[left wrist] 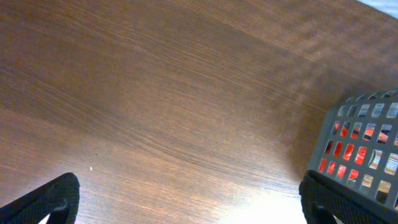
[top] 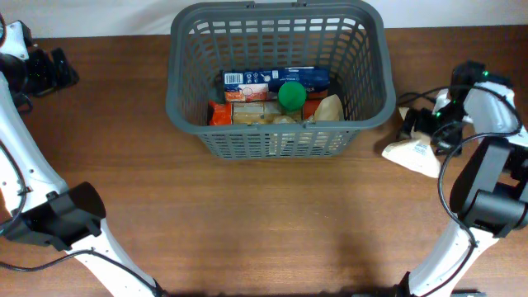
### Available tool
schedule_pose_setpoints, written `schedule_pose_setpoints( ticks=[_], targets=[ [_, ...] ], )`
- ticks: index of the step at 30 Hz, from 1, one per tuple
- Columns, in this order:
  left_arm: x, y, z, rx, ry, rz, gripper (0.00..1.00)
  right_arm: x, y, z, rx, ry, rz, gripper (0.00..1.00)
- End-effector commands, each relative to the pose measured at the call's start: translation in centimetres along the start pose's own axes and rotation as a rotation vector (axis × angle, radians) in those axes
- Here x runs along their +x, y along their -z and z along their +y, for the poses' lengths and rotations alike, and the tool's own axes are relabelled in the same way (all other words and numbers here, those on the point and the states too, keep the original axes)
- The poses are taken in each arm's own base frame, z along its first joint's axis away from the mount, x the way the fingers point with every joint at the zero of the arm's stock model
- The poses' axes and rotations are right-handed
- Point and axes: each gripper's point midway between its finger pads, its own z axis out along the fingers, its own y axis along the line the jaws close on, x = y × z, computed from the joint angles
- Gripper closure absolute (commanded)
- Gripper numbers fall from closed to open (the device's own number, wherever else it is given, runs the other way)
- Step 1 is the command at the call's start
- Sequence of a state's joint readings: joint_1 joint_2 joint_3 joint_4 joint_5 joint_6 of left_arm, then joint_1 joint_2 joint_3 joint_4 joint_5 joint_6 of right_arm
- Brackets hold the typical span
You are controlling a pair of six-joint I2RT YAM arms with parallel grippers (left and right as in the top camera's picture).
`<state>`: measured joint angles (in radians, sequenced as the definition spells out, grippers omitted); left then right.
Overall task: Pack container
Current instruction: 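Lift the green-lidded jar with the right gripper and place it in the basket, then grasp the right paper bag and drop it into the basket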
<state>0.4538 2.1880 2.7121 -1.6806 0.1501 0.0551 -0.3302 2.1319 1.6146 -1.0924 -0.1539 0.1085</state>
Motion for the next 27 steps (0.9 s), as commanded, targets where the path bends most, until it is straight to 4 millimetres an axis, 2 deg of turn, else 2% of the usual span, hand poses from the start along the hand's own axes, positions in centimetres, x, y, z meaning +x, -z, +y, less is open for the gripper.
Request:
schedule_pose_setpoints(
  ticks=[1,2,3,4,5,6,7,9,11,13,14,15,17,18,20,21,23,24,25,26,27],
  targets=[
    [0.0,0.0,-0.1,0.007,0.011,0.0,0.01,1.3,-2.3,0.1,-0.023,-0.063,0.031,0.01],
    [0.0,0.0,-0.1,0.007,0.011,0.0,0.01,1.5,-2.9,0.0,-0.023,-0.077,0.031,0.01],
    [0.0,0.0,-0.1,0.007,0.011,0.0,0.01,1.7,-3.3,-0.1,-0.023,-0.094,0.033,0.06],
    [0.0,0.0,-0.1,0.007,0.011,0.0,0.01,1.8,-3.6,-0.2,-0.022,-0.11,0.035,0.2],
    [0.0,0.0,-0.1,0.007,0.011,0.0,0.01,2.0,-3.7,-0.1,-0.024,-0.118,0.041,0.73],
    [0.0,0.0,-0.1,0.007,0.011,0.0,0.01,2.0,-3.5,0.1,-0.037,-0.118,0.041,0.93],
    [0.0,0.0,-0.1,0.007,0.011,0.0,0.01,2.0,-3.1,0.3,-0.048,-0.118,0.04,0.96],
    [0.0,0.0,-0.1,0.007,0.011,0.0,0.01,1.3,-0.5,1.1,-0.072,-0.111,0.007,0.96],
    [0.0,0.0,-0.1,0.007,0.011,0.0,0.01,0.2,3.2,1.8,-0.084,-0.096,-0.061,0.96],
    [0.0,0.0,-0.1,0.007,0.011,0.0,0.01,-1.1,8.7,2.9,-0.103,-0.074,-0.174,0.96],
    [0.0,0.0,-0.1,0.007,0.011,0.0,0.01,-1.6,11.9,3.5,-0.117,-0.059,-0.24,0.96],
    [0.0,0.0,-0.1,0.007,0.011,0.0,0.01,-2.2,17.8,4.7,-0.145,-0.029,-0.367,0.96],
    [0.0,0.0,-0.1,0.007,0.011,0.0,0.01,-1.9,27.1,6.9,-0.185,0.036,-0.59,0.96],
    [0.0,0.0,-0.1,0.007,0.011,0.0,0.01,-1.6,30.0,7.7,-0.201,0.062,-0.665,0.96],
    [0.0,0.0,-0.1,0.007,0.011,0.0,0.01,0.7,39.3,11.2,-0.265,0.174,-0.918,0.96],
    [0.0,0.0,-0.1,0.007,0.011,0.0,0.01,1.8,42.0,12.5,-0.294,0.214,-0.993,0.96],
    [0.0,0.0,-0.1,0.007,0.011,0.0,0.01,4.4,45.6,15.7,-0.36,0.307,-1.09,0.96],
    [0.0,0.0,-0.1,0.007,0.011,0.0,0.01,5.1,46.0,16.8,-0.38,0.336,-1.098,0.96],
    [0.0,0.0,-0.1,0.007,0.011,0.0,0.01,6.2,46.0,19.1,-0.425,0.396,-1.089,0.96],
    [0.0,0.0,-0.1,0.007,0.011,0.0,0.01,6.8,45.8,20.6,-0.453,0.434,-1.076,0.96],
    [0.0,0.0,-0.1,0.007,0.011,0.0,0.01,7.7,44.8,23.9,-0.489,0.533,-1.048,0.96]
  ],
)
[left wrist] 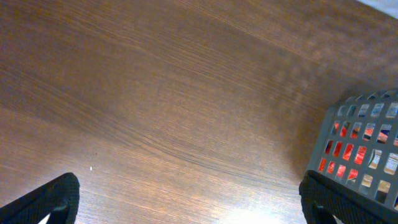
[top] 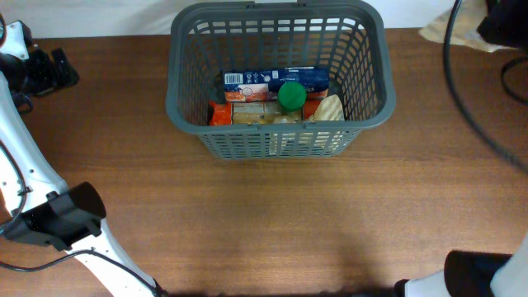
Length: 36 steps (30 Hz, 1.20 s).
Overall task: Pack container
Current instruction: 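Grasp the right paper bag and drop it into the basket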
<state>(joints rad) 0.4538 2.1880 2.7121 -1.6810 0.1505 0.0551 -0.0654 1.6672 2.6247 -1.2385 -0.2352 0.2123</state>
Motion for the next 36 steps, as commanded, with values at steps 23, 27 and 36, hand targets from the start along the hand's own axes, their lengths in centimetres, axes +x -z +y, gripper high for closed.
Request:
schedule_pose_setpoints(
  ticks=[23,27,36],
  targets=[
    [0.0,0.0,-0.1,0.007,0.011,0.0,0.01,37.4,-24.6,18.1,-0.436,0.205,0.92,0.08],
    [0.0,0.0,-0.1,0.007,0.011,0.0,0.01,36.9,-23.5,17.1,-0.423,0.242,0.945,0.01],
    [0.0,0.0,-0.1,0.007,0.011,0.0,0.01,11.3,-12.7,9.9,-0.169,0.257,0.34,0.01]
  ],
)
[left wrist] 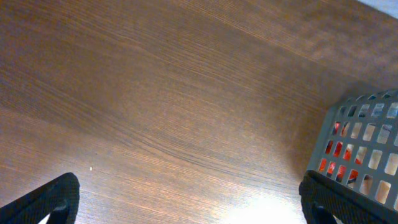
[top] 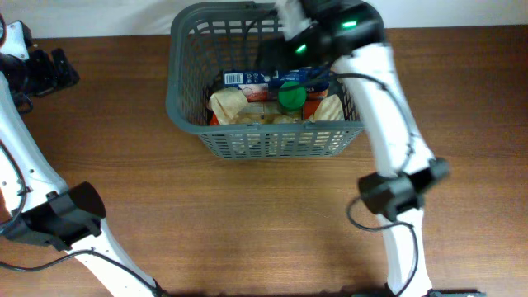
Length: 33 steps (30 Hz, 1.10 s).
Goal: Pack container
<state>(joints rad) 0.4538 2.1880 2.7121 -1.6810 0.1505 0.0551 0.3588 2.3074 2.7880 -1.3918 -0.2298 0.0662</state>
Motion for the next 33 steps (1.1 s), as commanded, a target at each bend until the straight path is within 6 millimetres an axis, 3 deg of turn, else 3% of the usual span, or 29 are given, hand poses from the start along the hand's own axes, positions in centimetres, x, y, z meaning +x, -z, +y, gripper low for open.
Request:
schedule_pose_setpoints(
  ticks=[1,2,3,4,5,9,11,14,17,18,21,26,30,33],
  targets=[
    [0.0,0.0,-0.1,0.007,0.011,0.0,0.01,-4.4,19.4,-1.6,0.195,0.021,-0.405,0.0],
    [0.0,0.0,-0.1,0.007,0.011,0.0,0.01,-4.3,21.1,-2.1,0.228,0.014,-0.434,0.0],
    [0.0,0.0,-0.1,0.007,0.011,0.0,0.01,-3.4,25.3,-3.1,0.315,0.011,-0.488,0.0],
    [0.0,0.0,-0.1,0.007,0.011,0.0,0.01,-3.0,26.7,-3.3,0.339,0.005,-0.504,0.0],
    [0.0,0.0,-0.1,0.007,0.011,0.0,0.01,-1.9,29.5,-3.5,0.366,-0.009,-0.536,0.0],
    [0.0,0.0,-0.1,0.007,0.011,0.0,0.01,1.3,36.8,-1.9,0.385,-0.012,-0.65,0.02],
    [0.0,0.0,-0.1,0.007,0.011,0.0,0.01,2.7,39.0,-1.0,0.384,-0.007,-0.684,0.02],
    [0.0,0.0,-0.1,0.007,0.011,0.0,0.01,7.1,42.3,0.2,0.397,-0.004,-0.725,0.02],
    [0.0,0.0,-0.1,0.007,0.011,0.0,0.01,12.5,43.8,-0.2,0.469,-0.03,-0.713,0.01],
    [0.0,0.0,-0.1,0.007,0.011,0.0,0.01,15.4,43.9,-0.9,0.52,-0.052,-0.686,0.01],
    [0.0,0.0,-0.1,0.007,0.011,0.0,0.01,19.6,43.3,-0.4,0.488,-0.082,-0.675,0.01],
    [0.0,0.0,-0.1,0.007,0.011,0.0,0.01,20.6,44.1,0.1,0.461,-0.115,-0.745,0.01],
    [0.0,0.0,-0.1,0.007,0.011,0.0,0.01,21.7,43.1,0.2,0.446,-0.115,-0.68,0.01],
    [0.0,0.0,-0.1,0.007,0.011,0.0,0.01,21.3,43.1,0.5,0.426,-0.106,-0.694,0.02]
  ],
)
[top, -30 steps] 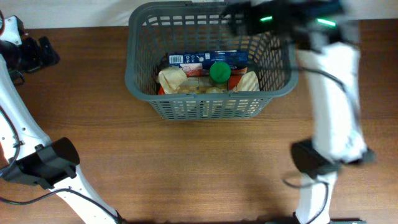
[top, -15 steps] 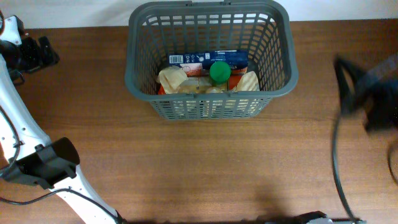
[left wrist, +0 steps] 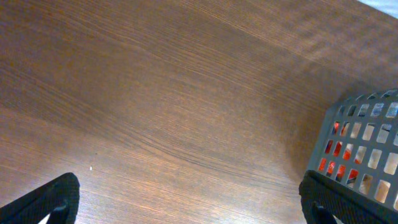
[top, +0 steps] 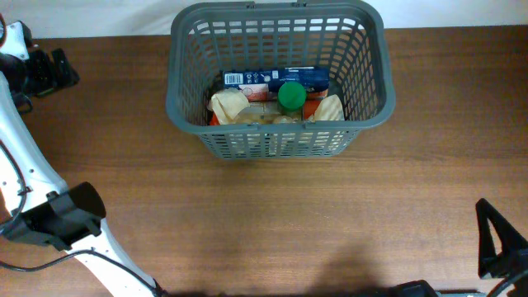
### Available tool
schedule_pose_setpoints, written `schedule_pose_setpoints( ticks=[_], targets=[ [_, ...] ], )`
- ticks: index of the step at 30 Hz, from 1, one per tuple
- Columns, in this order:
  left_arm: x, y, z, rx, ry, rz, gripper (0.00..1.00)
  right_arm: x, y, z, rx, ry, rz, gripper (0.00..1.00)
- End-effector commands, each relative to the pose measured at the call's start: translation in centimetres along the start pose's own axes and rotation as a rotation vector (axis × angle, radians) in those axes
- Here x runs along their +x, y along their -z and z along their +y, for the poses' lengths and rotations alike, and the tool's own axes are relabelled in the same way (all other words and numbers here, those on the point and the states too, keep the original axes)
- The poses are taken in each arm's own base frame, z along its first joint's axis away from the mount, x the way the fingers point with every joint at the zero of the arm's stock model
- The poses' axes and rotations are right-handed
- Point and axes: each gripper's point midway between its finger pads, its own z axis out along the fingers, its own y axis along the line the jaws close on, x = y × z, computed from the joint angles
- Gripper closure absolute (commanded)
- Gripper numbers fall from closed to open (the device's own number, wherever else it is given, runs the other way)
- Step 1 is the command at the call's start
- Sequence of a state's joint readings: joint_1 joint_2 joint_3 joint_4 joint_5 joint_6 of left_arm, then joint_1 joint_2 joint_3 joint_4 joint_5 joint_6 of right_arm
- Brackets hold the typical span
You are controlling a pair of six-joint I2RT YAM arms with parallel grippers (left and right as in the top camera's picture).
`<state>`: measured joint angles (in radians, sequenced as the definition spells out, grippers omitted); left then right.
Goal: Pack container
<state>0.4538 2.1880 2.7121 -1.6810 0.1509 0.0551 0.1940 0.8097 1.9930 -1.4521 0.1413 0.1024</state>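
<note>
The grey plastic basket [top: 280, 142] stands at the back middle of the table; its corner [left wrist: 364, 146] shows in the left wrist view. Inside lie a blue box [top: 268, 78], a green lid [top: 290, 96], an orange packet [top: 216, 119], a tan bag at the left [top: 226, 105] and another tan bag at the right [top: 332, 107]. My left gripper [left wrist: 186, 208] hangs open over bare wood left of the basket, seen from overhead at the far left [top: 56, 70]. My right gripper [top: 502, 239] is at the front right corner, fingers apart and holding nothing.
The brown wooden table [top: 264, 223] fills the view. The left arm's white links [top: 25, 173] run along the left edge. A white wall strip lies behind the basket.
My right arm was over the basket; now its gripper sits at the front right corner of the table. The tan bag stays in the basket's left side. The left arm has not moved.
My right gripper was at a pale bag lying on the table right of the basket. Then the bag was up at the back right corner. Then the arm was over the basket with the bag inside. Now the arm is away and open.
</note>
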Motion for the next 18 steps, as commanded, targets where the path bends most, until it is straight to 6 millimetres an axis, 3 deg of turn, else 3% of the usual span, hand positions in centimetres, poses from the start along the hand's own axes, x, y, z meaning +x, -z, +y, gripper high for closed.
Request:
schedule_pose_setpoints(
  ticks=[1,8,11,12,18],
  targets=[
    [0.0,0.0,-0.1,0.006,0.011,0.0,0.01,0.0,-0.1,0.1,-0.003,-0.011,0.005,0.01],
    [0.0,0.0,-0.1,0.007,0.011,0.0,0.01,-0.8,-1.6,-0.9,0.07,-0.027,-0.088,0.01],
    [0.0,0.0,-0.1,0.007,0.011,0.0,0.01,0.2,-3.6,-1.4,0.101,-0.051,-0.193,0.01],
    [0.0,0.0,-0.1,0.007,0.011,0.0,0.01,1.0,-4.2,-1.5,0.103,-0.055,-0.216,0.01],
    [0.0,0.0,-0.1,0.007,0.011,0.0,0.01,11.0,-11.7,-1.7,0.06,-0.056,-0.376,0.01]
  ],
)
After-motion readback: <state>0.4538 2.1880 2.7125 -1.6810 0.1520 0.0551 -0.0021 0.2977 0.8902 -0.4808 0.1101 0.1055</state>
